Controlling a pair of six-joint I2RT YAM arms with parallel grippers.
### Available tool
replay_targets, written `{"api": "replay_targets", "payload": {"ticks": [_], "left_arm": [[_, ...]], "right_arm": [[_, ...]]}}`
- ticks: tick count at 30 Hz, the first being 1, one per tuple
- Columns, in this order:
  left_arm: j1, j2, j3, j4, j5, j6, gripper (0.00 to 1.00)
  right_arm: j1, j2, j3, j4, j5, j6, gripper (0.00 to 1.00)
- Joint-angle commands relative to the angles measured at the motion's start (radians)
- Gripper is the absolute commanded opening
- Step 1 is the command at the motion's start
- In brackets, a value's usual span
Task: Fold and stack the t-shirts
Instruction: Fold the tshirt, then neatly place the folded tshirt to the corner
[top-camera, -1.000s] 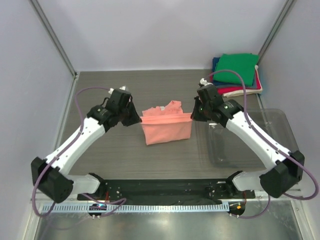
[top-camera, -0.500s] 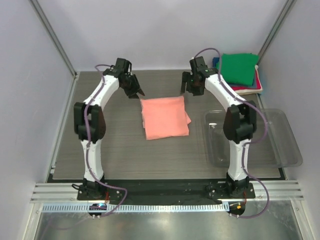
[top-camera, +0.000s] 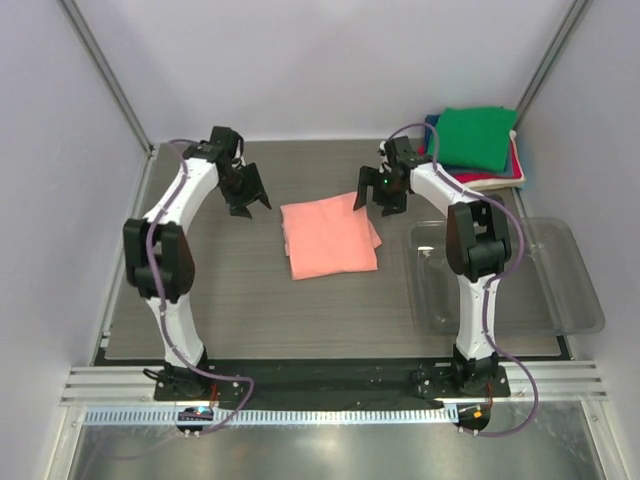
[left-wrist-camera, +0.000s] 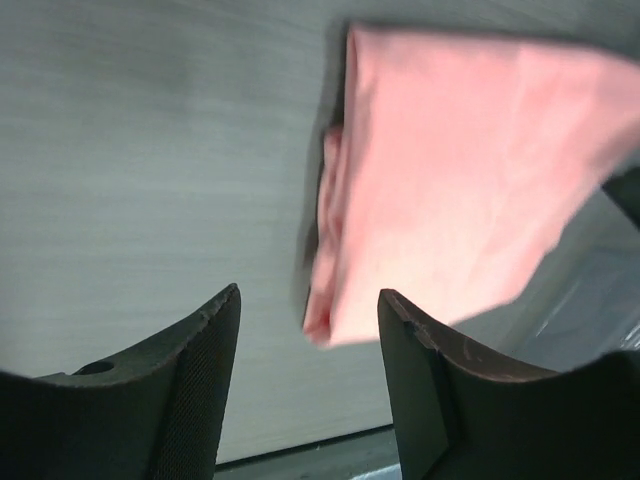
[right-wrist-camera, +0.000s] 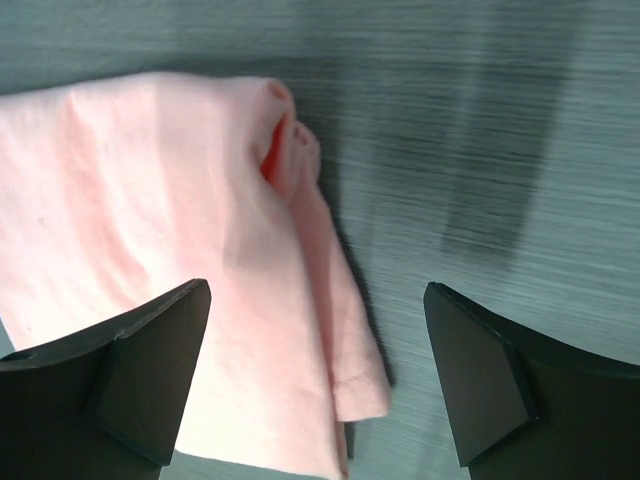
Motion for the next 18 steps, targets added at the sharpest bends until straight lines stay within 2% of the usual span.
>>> {"api": "replay_targets", "payload": {"ticks": [1,2,5,9,12,13,15,16,18], "left_arm": [[-0.011,-0.236,-0.198,0.111,0.006,0.019,0.58],[-0.01,-0.285,-0.304,0.137,0.004,0.019,0.58],[-0.01,-0.437,-0.458,0.151,-0.02,0.022,0.58],[-0.01,-0.596,-0.579,0.145,-0.034,0.029,0.58],[-0.011,-0.681,-0.625,0.12,-0.055,0.037,0.58],[-0.011,-0.696,-0.632,0.114,-0.061,0.04,0.57],[-0.01,-0.734,-0.647,0.102,-0.062,0.042,0.57],[-0.011,-0.748,-0.653,0.1,-0.063,0.043,0.58],[-0.01,-0.776,-0.667,0.096,-0.066,0.045,0.57]], "right_arm": [[0.004,0.012,-0.015,0.111,-0.123,-0.016,0.95],[0.004,0.027,-0.003,0.116,-0.128,-0.016,0.95],[0.003,0.093,0.017,0.143,-0.162,-0.012,0.95],[0.003,0.165,0.007,0.189,-0.261,0.013,0.93],[0.012,0.168,-0.111,0.315,-0.391,0.086,0.86],[0.023,0.153,-0.154,0.399,-0.421,0.126,0.8],[0.033,0.136,-0.294,0.503,-0.494,0.177,0.75],[0.038,0.132,-0.335,0.589,-0.514,0.197,0.67],[0.047,0.135,-0.424,0.639,-0.56,0.243,0.6]]}}
